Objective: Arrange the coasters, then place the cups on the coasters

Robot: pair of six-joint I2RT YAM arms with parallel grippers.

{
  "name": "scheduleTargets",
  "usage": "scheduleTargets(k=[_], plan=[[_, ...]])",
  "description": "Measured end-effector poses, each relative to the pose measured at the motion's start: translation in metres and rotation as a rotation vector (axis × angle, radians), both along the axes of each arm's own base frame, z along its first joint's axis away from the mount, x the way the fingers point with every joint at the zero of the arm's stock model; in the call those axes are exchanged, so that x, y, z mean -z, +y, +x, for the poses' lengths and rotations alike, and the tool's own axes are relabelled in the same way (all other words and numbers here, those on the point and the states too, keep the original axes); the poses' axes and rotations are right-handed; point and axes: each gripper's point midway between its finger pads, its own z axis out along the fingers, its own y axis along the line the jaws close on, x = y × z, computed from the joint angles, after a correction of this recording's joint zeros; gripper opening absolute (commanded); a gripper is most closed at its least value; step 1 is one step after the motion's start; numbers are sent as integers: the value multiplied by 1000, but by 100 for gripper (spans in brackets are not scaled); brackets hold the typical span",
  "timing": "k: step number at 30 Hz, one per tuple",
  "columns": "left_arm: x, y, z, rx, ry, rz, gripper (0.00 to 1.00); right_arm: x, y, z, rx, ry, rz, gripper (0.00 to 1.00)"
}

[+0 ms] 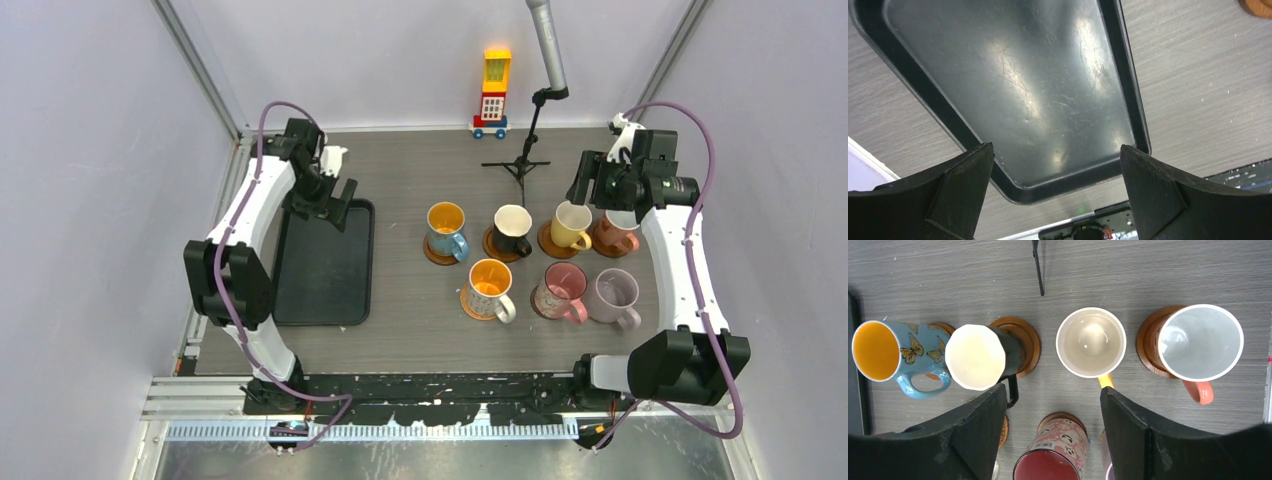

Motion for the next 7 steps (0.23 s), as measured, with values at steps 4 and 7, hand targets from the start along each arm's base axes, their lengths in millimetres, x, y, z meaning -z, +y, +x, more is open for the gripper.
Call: scheduleTargets(k=[4, 7], plan=[[-4, -1, 11, -7, -50, -2, 100, 0, 1, 0, -9, -2, 0, 74], [-5, -2, 15, -19, -68, -9, 100, 1, 2, -1, -13, -1, 2, 74]])
